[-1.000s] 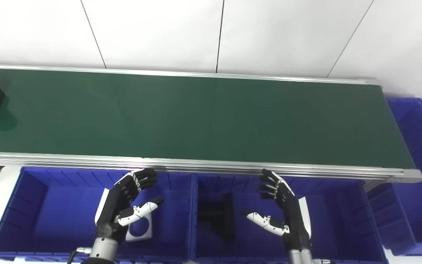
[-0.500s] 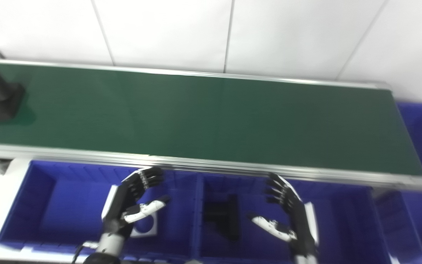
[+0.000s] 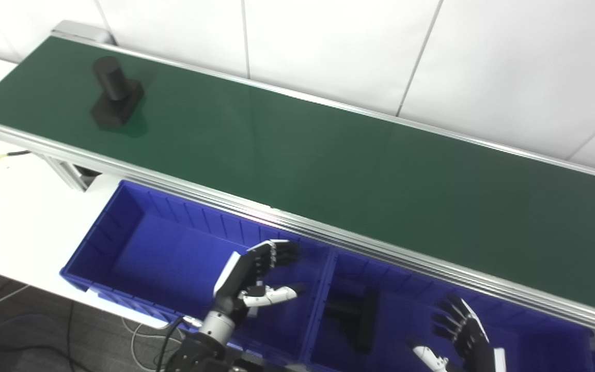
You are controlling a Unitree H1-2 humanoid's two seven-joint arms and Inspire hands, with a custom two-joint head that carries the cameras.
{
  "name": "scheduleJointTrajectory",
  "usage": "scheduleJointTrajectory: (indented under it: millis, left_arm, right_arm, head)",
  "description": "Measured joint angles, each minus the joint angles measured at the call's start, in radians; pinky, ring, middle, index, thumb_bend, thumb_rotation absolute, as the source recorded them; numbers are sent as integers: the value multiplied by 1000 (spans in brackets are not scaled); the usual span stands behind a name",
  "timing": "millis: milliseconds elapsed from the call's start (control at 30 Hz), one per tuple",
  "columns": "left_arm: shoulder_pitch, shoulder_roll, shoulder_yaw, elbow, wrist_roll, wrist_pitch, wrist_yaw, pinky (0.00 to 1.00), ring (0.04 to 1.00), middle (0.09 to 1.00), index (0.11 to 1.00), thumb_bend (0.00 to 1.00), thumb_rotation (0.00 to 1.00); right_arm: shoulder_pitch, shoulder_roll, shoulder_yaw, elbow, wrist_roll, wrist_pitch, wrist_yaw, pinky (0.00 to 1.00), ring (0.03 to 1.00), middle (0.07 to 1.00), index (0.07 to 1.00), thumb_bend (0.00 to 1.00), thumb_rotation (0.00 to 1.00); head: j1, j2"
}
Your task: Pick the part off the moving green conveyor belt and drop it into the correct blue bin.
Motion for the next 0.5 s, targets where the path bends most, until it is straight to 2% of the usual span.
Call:
scheduleJointTrajectory:
  millis: [33, 167, 233, 367, 500]
  left_arm:
    - [-3, -2, 0, 8, 0, -1, 2, 801, 722, 729, 675, 584, 0]
    - [-12, -8, 0, 24, 0, -4, 4, 802, 722, 730, 677, 580, 0]
    - [-17, -9, 0, 38, 0, -4, 4, 799, 724, 730, 676, 585, 0]
    - [-21, -9, 1, 48, 0, -5, 9, 798, 725, 730, 670, 590, 0]
    - [-30, -12, 1, 70, 0, -6, 12, 797, 721, 729, 663, 589, 0]
  right_arm:
    - [-2, -1, -1, 7, 1, 0, 1, 645, 722, 784, 829, 599, 0]
    - [-11, -4, -2, 21, 4, 0, 3, 641, 721, 781, 829, 595, 0]
    - [-16, -3, -4, 35, 11, 0, 7, 647, 725, 784, 832, 592, 0]
    - [-23, -3, -8, 52, 15, 0, 12, 651, 727, 784, 834, 591, 0]
    - [-30, -3, -10, 71, 15, 0, 13, 641, 718, 778, 827, 596, 0]
  head:
    - [11, -20]
    - [12, -41]
    - [15, -72]
    - [20, -100]
    - [21, -107]
